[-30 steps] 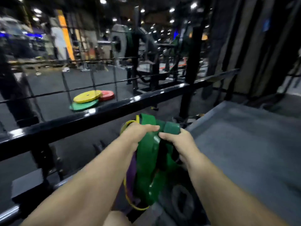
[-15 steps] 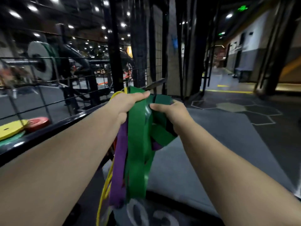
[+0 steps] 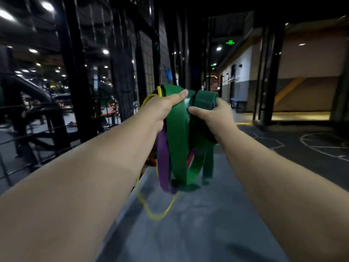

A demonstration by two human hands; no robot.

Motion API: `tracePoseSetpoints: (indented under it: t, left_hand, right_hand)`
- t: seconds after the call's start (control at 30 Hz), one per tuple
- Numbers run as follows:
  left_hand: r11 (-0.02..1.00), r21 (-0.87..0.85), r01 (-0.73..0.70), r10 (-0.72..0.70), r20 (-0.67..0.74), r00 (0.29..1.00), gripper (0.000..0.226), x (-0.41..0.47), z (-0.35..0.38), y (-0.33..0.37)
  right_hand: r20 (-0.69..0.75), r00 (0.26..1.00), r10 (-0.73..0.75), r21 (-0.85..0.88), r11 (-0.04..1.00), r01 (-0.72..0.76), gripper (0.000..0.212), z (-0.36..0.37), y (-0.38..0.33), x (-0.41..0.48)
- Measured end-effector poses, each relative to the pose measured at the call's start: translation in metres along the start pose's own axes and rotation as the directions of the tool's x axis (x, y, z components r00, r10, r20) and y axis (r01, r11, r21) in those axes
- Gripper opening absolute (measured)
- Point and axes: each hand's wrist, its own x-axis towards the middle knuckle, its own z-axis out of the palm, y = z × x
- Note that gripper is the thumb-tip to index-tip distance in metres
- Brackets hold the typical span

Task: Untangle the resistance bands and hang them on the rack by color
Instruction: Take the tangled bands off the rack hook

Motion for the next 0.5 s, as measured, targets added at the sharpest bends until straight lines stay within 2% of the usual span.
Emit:
tracePoseSetpoints:
  t: [0.1, 0.17, 0.2, 0.23, 0.27, 0.33, 0.37, 0.4, 0.43, 0.5]
  left_hand:
    - [0.997, -0.076, -0.025, 0.030, 0.059, 0.998, 0.083, 0.020, 0.012, -0.008]
    - [0.998, -0.052, 0.047, -0.042, 0.101, 0.994, 0.105, 0.034, 0.015, -0.031]
    - [0.994, -0.018, 0.103, -0.100, 0.128, 0.987, 0.108, 0.034, 0.017, -0.046]
    - [0.986, 0.016, 0.163, -0.164, 0.161, 0.973, 0.102, 0.028, 0.019, -0.062]
    - [0.968, 0.080, 0.238, -0.250, 0.194, 0.949, 0.093, 0.020, 0.022, -0.086]
    - [0.880, 0.280, 0.385, -0.443, 0.184, 0.878, 0.089, 0.002, 0.018, -0.149]
    - [0.826, 0.366, 0.428, -0.504, 0.140, 0.852, 0.086, -0.007, 0.015, -0.181]
    - [0.795, 0.412, 0.445, -0.520, 0.084, 0.850, 0.077, -0.015, 0.012, -0.209]
    - [0.785, 0.425, 0.451, -0.516, 0.046, 0.855, 0.064, -0.023, 0.007, -0.232]
    - [0.771, 0.439, 0.461, -0.496, -0.041, 0.867, 0.043, -0.039, -0.001, -0.260]
  right_hand:
    - [-0.054, 0.998, -0.021, 0.014, 1.000, 0.022, 0.034, -0.016, 0.001, 0.003]
    - [-0.072, 0.997, 0.018, -0.113, 0.993, -0.026, 0.038, -0.027, 0.011, -0.006]
    - [-0.095, 0.992, 0.080, -0.256, 0.961, -0.102, 0.042, -0.033, 0.022, -0.013]
    - [-0.112, 0.979, 0.169, -0.403, 0.893, -0.200, 0.049, -0.038, 0.029, -0.021]
    - [-0.114, 0.942, 0.315, -0.567, 0.758, -0.322, 0.062, -0.047, 0.046, -0.028]
    - [-0.145, 0.782, 0.607, -0.805, 0.386, -0.449, 0.076, -0.059, 0.078, -0.055]
    - [-0.208, 0.720, 0.662, -0.856, 0.233, -0.462, 0.083, -0.065, 0.094, -0.068]
    - [-0.294, 0.689, 0.662, -0.846, 0.155, -0.510, 0.093, -0.069, 0.107, -0.083]
    - [-0.364, 0.668, 0.649, -0.804, 0.143, -0.578, 0.097, -0.070, 0.116, -0.097]
    - [-0.393, 0.693, 0.604, -0.758, 0.214, -0.616, 0.092, -0.069, 0.130, -0.117]
